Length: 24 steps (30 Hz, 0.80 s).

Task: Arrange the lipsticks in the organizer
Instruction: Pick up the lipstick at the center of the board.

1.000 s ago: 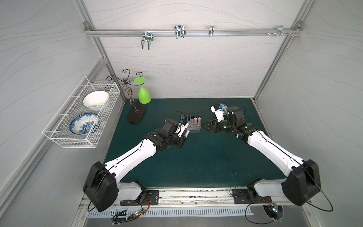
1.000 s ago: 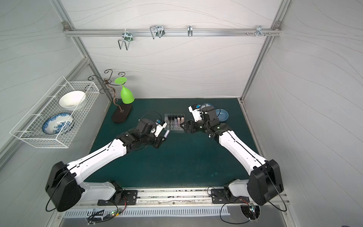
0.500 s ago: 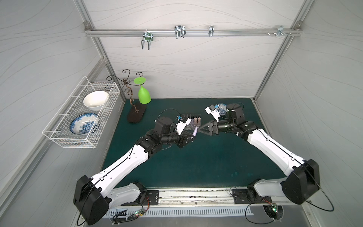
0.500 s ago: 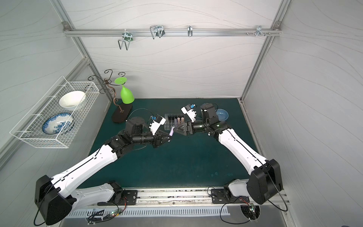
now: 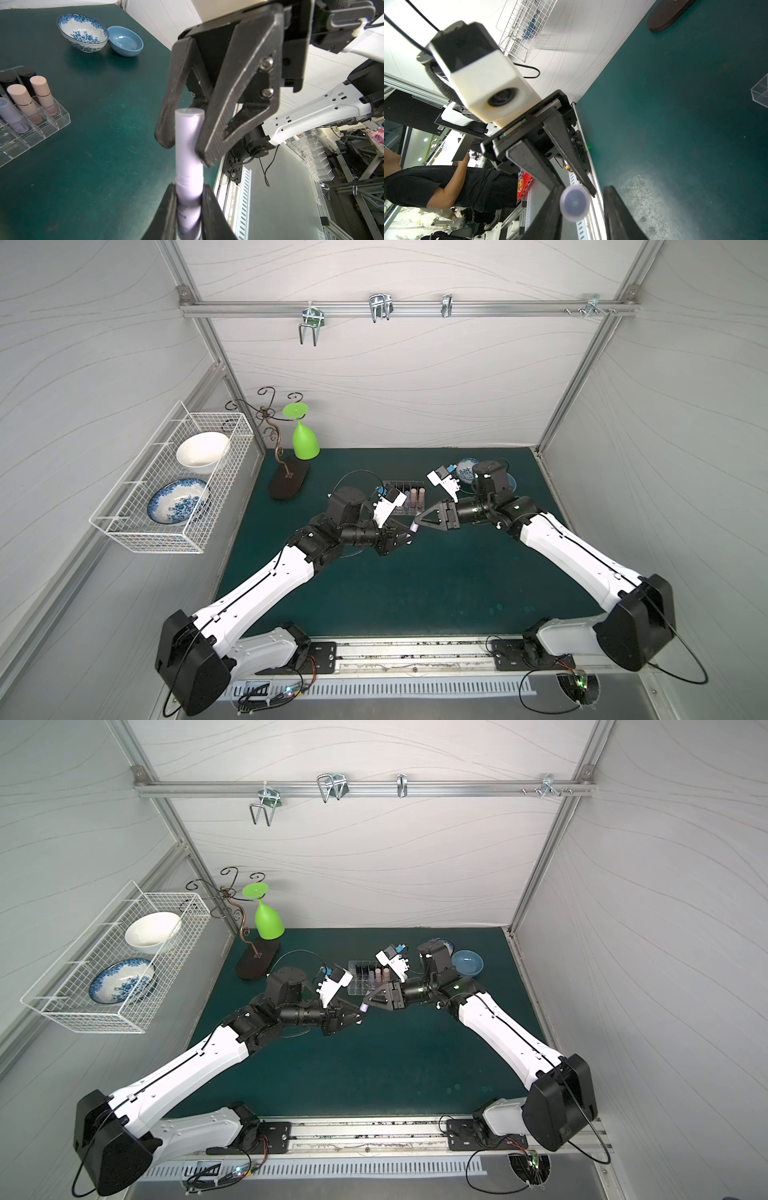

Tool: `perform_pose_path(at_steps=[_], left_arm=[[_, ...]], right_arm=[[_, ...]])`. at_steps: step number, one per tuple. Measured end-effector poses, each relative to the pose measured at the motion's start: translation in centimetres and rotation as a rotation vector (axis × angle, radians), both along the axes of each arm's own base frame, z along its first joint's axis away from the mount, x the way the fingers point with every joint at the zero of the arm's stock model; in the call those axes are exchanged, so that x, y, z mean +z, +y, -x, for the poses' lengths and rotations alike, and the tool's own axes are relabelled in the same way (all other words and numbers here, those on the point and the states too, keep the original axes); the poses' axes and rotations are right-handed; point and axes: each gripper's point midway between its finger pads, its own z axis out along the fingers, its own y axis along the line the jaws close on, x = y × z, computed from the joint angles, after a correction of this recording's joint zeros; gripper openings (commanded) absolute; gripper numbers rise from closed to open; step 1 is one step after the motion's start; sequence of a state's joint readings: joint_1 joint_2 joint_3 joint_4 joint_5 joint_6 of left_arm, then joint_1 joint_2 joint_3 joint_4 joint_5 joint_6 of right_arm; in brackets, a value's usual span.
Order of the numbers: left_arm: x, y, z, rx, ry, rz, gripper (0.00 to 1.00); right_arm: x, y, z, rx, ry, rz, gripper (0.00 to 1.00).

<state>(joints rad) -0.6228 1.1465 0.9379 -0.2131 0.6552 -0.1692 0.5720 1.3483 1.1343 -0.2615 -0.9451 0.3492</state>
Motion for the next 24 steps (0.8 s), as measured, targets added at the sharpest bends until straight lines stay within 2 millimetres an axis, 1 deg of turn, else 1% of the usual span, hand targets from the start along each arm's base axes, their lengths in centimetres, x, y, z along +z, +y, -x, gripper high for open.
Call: perform_pose_path(at_steps=[3, 7, 8, 13, 15, 17, 19, 21, 22, 24], left_arm=[[-0.2, 0.0, 0.1, -0.006, 0.003, -0.005, 0.18], [-0.6, 0.0, 0.3, -0.015, 0.019, -0.016, 0.18], [-0.6, 0.0, 0.3, -0.016, 0.018, -0.016, 0.18], [-0.7, 0.0, 0.4, -0.021, 0.019, -0.018, 0.20], [-0.7, 0.0, 0.5, -0.024, 0.020, -0.019, 0.24], [-0.7, 0.0, 0.5, -0.024, 0.019, -0.019, 0.33], [-0.7, 0.1, 0.4, -0.019, 0.018, -0.022, 0.56], [-0.8, 0.1, 0.2, -0.008, 0.015, -0.026, 0.68], [-0.9, 0.2, 0.1, 0.002, 0.011, -0.033, 0.77], [-1.1, 0.4, -0.4, 0.028, 0.004, -0.046, 0.84]], right_arm=[[0.3, 0.1, 0.0, 0.004, -0.006, -0.006, 0.36], [0.6, 0.2, 0.0, 0.013, -0.011, -0.019, 0.38], [0.6, 0.2, -0.1, 0.015, -0.012, -0.020, 0.37], [0.2, 0.4, -0.3, 0.018, 0.013, -0.017, 0.19], [0.2, 0.5, -0.3, 0.015, 0.013, -0.017, 0.17], [0.1, 0.4, -0.4, 0.012, 0.014, -0.015, 0.16], [0.0, 0.4, -0.5, 0.004, 0.010, -0.009, 0.16], [-0.2, 0.4, -0.8, -0.013, 0.002, 0.003, 0.16], [-0.5, 0.3, -1.0, -0.025, -0.003, 0.014, 0.16], [-0.9, 0.2, -1.5, -0.056, -0.015, 0.039, 0.16]])
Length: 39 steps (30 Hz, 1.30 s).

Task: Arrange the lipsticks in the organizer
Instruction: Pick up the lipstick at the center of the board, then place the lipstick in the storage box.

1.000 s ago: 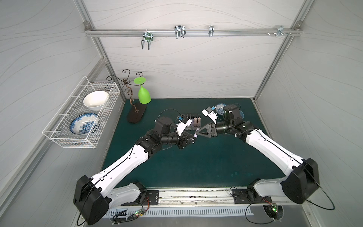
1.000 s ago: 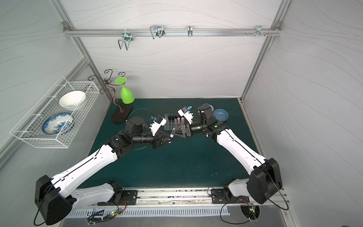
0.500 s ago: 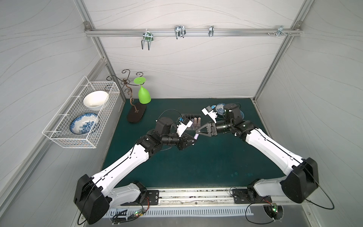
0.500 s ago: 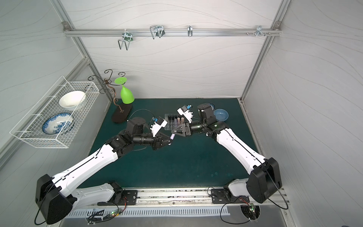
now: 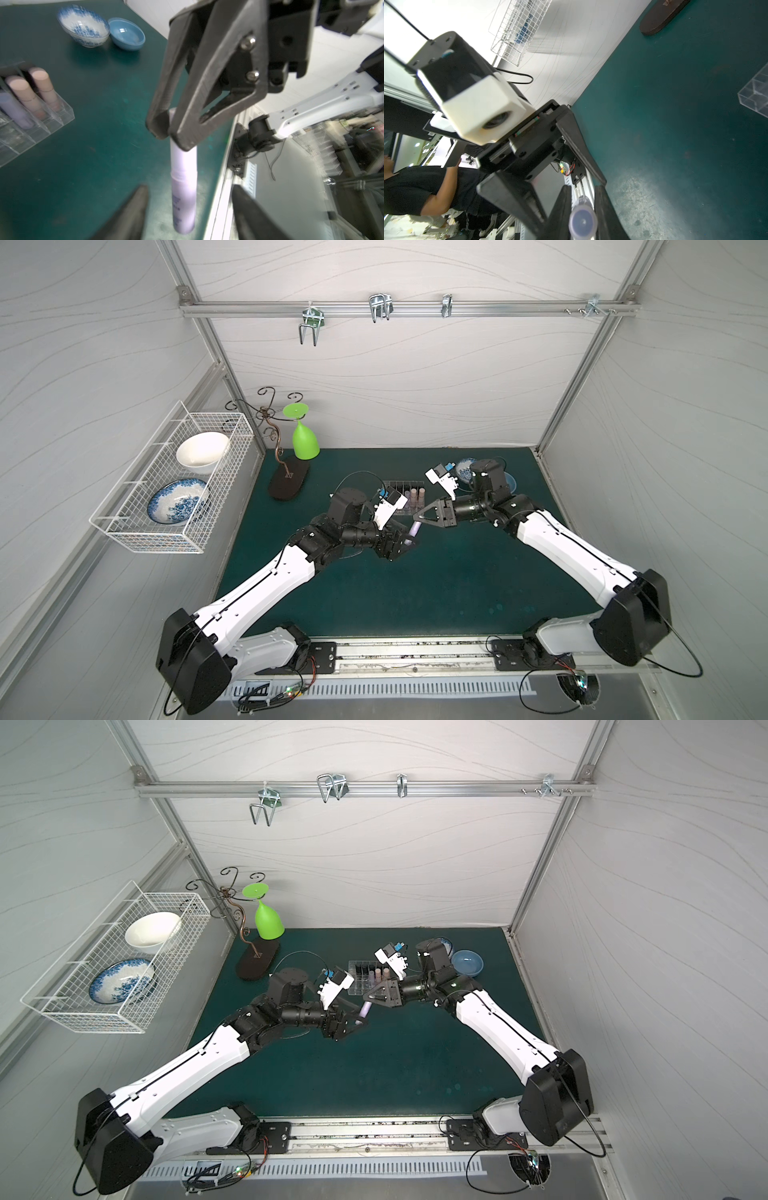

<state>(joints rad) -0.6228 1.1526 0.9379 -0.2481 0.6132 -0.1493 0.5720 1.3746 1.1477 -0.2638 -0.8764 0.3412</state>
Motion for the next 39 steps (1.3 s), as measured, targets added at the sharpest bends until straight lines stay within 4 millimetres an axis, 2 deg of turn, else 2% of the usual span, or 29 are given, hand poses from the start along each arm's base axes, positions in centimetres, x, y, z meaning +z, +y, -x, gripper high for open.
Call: perform_pose_path(at_steps=[5, 9, 13, 19, 24, 28, 32, 39], left_arm=[[-0.9, 1.4, -2.0, 0.134, -0.047, -0.070, 0.84], [-2.1, 4.4, -4.0, 0.322, -0.114, -0.161, 0.84], [-3.8, 7.1, -5.1, 0.463, -0.148, -0.246, 0.83], [-6.0, 10.3, -7.0, 0.626, -0.184, -0.313, 0.81], [-9.0, 13.5, -8.4, 0.753, -0.156, -0.366, 0.80], [-10.0, 15.6, -9.0, 0.827, -0.135, -0.362, 0.80], [-9.9, 16.8, -9.3, 0.874, -0.137, -0.333, 0.80], [-9.5, 17.1, -9.6, 0.894, -0.152, -0.297, 0.80]], right_arm=[[-0.8, -0.5, -2.2, -0.114, -0.063, 0.076, 0.16], [-1.3, -0.4, -5.3, -0.221, -0.142, 0.145, 0.15], [-3.4, 0.5, -8.8, -0.319, -0.227, 0.260, 0.14], [-7.5, 2.8, -12.6, -0.388, -0.371, 0.442, 0.15], [-9.2, 3.9, -15.8, -0.427, -0.474, 0.537, 0.15], [-9.9, 4.5, -17.8, -0.459, -0.536, 0.581, 0.15], [-10.8, 4.9, -19.4, -0.479, -0.565, 0.614, 0.15], [-11.8, 5.6, -20.7, -0.489, -0.586, 0.636, 0.15]])
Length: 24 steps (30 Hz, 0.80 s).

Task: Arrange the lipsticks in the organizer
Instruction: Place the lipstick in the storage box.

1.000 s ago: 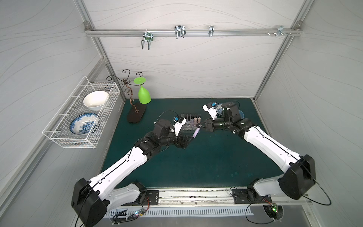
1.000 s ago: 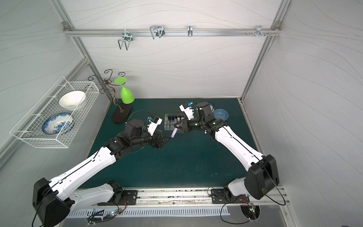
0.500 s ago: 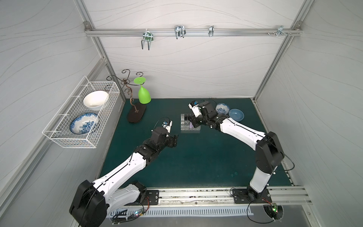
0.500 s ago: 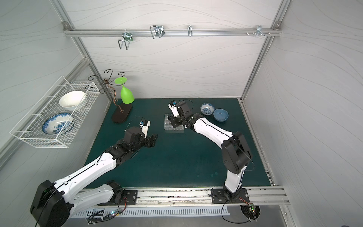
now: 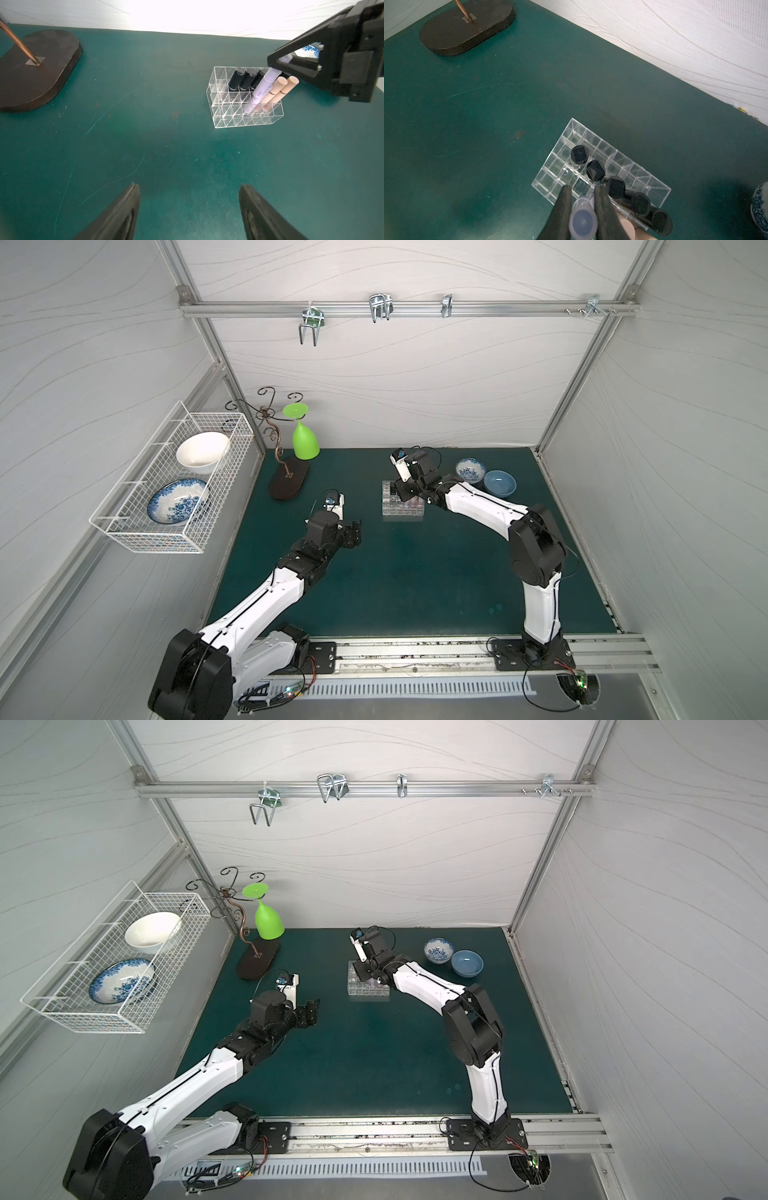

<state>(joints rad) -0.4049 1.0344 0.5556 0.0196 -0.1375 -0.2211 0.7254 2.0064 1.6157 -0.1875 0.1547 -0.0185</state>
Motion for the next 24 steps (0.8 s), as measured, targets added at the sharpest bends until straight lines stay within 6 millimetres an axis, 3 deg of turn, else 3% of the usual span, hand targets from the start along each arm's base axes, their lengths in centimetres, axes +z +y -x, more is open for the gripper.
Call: perform_pose_path(at_steps=[16, 22, 24], left_arm=[[0.1, -0.1, -0.1, -0.009, -0.007, 0.017, 0.80], [0.1, -0.1, -0.1, -0.013, -0.008, 0.021, 0.80], [0.0, -0.2, -0.1, -0.015, -0.007, 0.022, 0.80]], right_arm=[[-2.8, 0.7, -0.8, -0.002, 0.021, 0.025, 0.15], [-4.1, 0.7, -0.9, -0.005, 0.035, 0.040, 0.21], [-4.2, 0.7, -0.9, -0.005, 0.036, 0.041, 0.28]])
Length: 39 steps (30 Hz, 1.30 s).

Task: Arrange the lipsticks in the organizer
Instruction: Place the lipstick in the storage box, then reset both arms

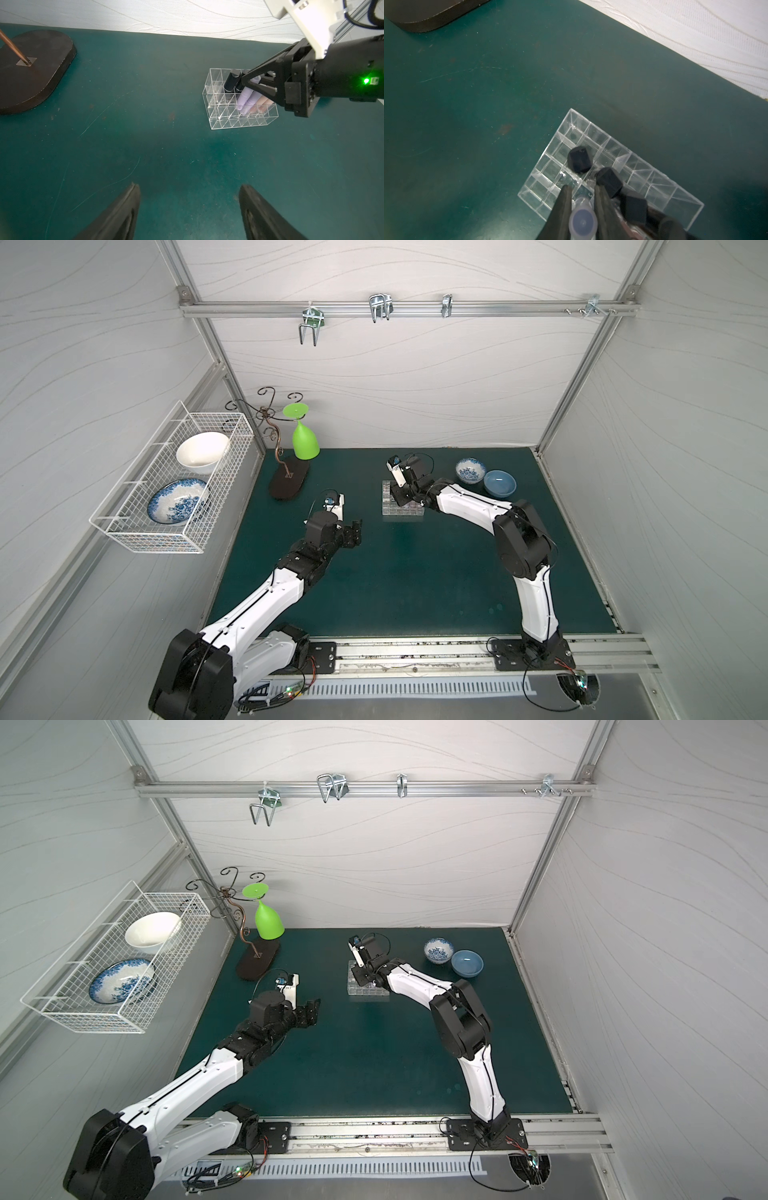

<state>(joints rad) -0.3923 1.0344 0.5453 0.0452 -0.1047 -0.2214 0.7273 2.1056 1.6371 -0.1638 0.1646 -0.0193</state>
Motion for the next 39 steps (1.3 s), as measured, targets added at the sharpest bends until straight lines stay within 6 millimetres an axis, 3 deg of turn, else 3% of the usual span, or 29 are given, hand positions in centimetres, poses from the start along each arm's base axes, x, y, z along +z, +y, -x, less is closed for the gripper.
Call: perform_pose_path(at_steps=[5, 9, 13, 17, 22, 25, 27, 33, 35, 39], left_arm=[[0.1, -0.1, -0.1, -0.004, -0.005, 0.004, 0.80], [0.3, -0.1, 0.0, -0.005, -0.009, 0.007, 0.80], [0.7, -0.1, 0.0, -0.005, -0.020, 0.012, 0.80], [1.3, 0.0, 0.1, -0.002, -0.037, 0.022, 0.80], [1.6, 0.0, 0.1, 0.000, -0.047, 0.033, 0.77], [1.3, 0.3, 0.2, 0.017, -0.046, 0.026, 0.86], [0.9, 1.2, 0.1, 0.063, -0.045, 0.004, 0.98], [-1.6, 5.2, 0.7, 0.194, -0.080, -0.184, 0.99], [-2.4, 6.5, 1.1, 0.229, -0.091, -0.243, 0.99], [-3.0, 8.9, 1.2, 0.304, -0.160, -0.326, 0.99]], right_arm=[[0.3, 0.1, 0.1, 0.003, -0.008, -0.008, 0.57], [1.3, -1.2, 1.7, -0.005, -0.011, -0.016, 0.78], [4.4, -3.4, 3.8, -0.030, -0.039, -0.056, 0.88], [9.2, -6.2, 6.7, -0.057, -0.097, -0.136, 0.99], [12.2, -9.8, 9.8, -0.105, -0.150, -0.175, 0.99], [11.5, -12.8, 11.5, -0.157, -0.164, -0.148, 0.99], [10.3, -15.3, 12.6, -0.196, -0.162, -0.121, 0.99], [6.4, -24.8, 12.4, -0.421, -0.146, -0.068, 0.99], [5.1, -27.0, 12.0, -0.479, -0.162, -0.048, 0.99], [1.1, -28.4, 11.8, -0.462, -0.157, -0.012, 0.99]])
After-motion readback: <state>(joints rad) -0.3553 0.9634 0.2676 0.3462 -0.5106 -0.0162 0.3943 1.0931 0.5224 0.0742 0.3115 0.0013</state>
